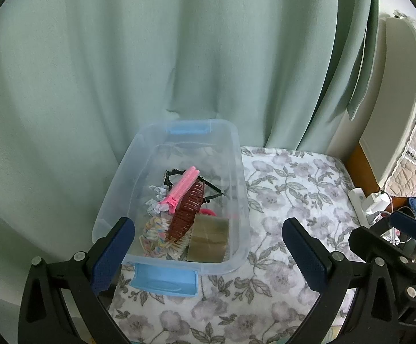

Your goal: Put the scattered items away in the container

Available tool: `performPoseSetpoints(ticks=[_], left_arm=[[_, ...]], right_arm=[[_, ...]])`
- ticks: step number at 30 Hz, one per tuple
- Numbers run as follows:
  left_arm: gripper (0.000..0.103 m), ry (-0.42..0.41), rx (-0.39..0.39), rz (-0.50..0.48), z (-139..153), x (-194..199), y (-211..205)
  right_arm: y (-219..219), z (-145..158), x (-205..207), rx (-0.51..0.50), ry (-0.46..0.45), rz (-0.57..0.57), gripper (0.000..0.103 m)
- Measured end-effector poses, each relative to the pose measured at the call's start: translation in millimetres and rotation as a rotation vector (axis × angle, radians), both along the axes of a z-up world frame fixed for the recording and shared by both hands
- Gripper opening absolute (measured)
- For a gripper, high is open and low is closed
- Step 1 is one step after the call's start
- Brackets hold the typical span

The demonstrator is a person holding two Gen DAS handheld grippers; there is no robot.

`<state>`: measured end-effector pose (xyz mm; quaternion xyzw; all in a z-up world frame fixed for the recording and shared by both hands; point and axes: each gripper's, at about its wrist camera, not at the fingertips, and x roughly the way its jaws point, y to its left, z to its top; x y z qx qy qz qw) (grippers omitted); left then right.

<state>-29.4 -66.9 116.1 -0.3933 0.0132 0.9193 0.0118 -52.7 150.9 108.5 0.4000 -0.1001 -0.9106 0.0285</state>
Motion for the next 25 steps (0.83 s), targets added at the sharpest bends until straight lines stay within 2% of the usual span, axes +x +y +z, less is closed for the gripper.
performPoseSetpoints(ticks=[25], left_arm=[[0.103,-0.01,0.013,0.007,-5.7,-1.2,0.6]], right_arm=[[-3.3,-0.9,-1.9,0.005,-0.016,0.007,0.103]])
